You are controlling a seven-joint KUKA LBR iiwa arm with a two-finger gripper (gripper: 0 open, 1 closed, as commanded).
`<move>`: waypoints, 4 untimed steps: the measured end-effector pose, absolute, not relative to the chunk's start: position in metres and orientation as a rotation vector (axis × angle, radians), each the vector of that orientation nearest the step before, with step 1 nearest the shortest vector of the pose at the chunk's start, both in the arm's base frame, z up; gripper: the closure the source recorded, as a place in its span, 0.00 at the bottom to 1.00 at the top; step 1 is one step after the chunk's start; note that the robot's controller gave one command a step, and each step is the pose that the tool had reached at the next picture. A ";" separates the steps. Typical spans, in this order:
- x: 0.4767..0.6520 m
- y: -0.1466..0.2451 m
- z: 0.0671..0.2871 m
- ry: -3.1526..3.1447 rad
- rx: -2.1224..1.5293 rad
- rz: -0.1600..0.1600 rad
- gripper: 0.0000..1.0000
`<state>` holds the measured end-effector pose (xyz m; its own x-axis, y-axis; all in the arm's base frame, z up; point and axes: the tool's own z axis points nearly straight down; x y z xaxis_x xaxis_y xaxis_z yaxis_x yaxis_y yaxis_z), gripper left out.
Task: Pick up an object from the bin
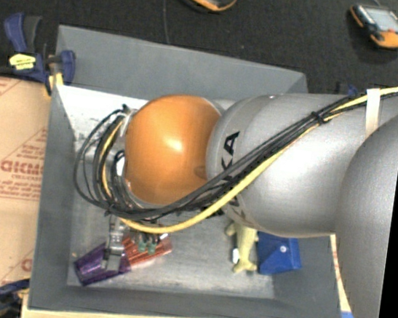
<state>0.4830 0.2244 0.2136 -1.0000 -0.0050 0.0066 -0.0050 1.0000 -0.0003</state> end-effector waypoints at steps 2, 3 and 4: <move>0.491 0.219 0.276 -3.144 -0.008 -0.003 0.00; 0.497 0.209 0.353 -3.122 0.307 0.001 0.00; 0.491 0.212 0.303 -3.138 0.188 -0.004 0.00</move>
Offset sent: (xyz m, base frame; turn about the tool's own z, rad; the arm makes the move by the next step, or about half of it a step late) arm 0.0065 -0.0042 0.0603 0.0095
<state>0.4912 0.2123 0.3026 -0.9928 -0.1194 -0.0019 -0.1194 0.9928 0.0022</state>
